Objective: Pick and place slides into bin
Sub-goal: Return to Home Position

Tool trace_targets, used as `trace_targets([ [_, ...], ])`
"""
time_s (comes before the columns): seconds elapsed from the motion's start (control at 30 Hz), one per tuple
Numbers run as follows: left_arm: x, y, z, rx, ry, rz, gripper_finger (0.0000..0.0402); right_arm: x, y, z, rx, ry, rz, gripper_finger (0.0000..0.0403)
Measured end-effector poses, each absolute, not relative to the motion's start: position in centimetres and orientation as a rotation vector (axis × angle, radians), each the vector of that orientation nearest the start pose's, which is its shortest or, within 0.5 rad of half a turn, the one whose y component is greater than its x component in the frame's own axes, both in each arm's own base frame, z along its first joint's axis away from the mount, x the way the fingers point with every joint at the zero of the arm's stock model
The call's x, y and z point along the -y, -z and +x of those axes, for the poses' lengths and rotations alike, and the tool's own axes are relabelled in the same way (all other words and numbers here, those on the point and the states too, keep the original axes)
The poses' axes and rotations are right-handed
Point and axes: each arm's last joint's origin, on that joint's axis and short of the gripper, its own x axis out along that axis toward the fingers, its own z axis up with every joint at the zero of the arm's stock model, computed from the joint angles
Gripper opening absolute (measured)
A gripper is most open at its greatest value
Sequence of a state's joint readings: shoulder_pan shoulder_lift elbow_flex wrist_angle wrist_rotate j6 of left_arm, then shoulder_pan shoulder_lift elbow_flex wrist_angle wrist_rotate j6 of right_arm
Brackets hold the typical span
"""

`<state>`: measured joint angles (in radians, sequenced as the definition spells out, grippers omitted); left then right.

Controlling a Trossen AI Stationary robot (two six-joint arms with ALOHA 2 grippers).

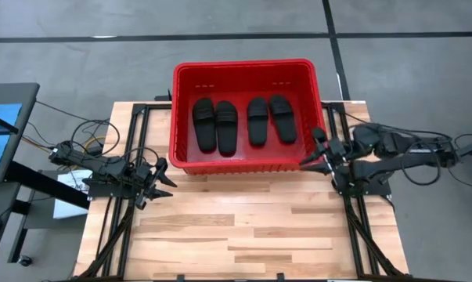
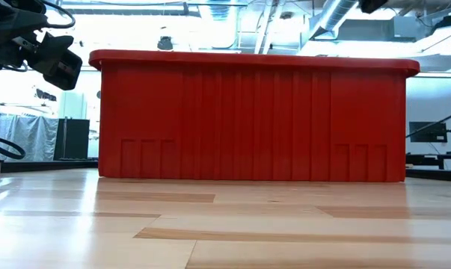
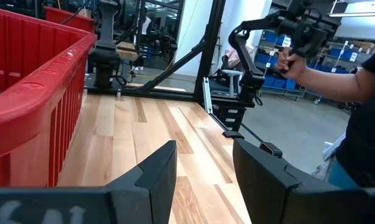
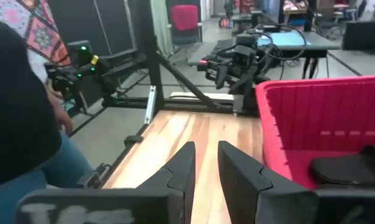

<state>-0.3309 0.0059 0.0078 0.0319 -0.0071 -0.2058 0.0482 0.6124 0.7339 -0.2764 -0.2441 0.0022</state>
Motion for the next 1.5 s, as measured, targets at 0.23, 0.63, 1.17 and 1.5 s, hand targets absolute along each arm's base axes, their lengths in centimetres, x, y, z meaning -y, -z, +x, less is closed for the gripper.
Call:
trace_targets([
  [0.23, 3.1, -16.9, 9.2, 0.0, 0.326, -0.21, 0.0149, -2.0, -29.7, 11.8, -0.116, -0.289, 0.074, 0.0063],
  [0.63, 3.1, -16.9, 9.2, 0.0, 0.326, -0.21, 0.0149, -2.2, -23.6, 11.6, -0.081, -0.235, 0.154, 0.0063],
  [1.17, 3.1, -16.9, 9.2, 0.0, 0.326, -0.209, 0.0149, -1.9, -20.8, 8.8, 0.125, -0.272, 0.12, 0.0063],
  [1.5, 3.1, -16.9, 9.2, 0.0, 0.326, -0.21, 0.0149, -1.9, -20.3, 8.7, 0.158, -0.279, 0.108, 0.0063],
])
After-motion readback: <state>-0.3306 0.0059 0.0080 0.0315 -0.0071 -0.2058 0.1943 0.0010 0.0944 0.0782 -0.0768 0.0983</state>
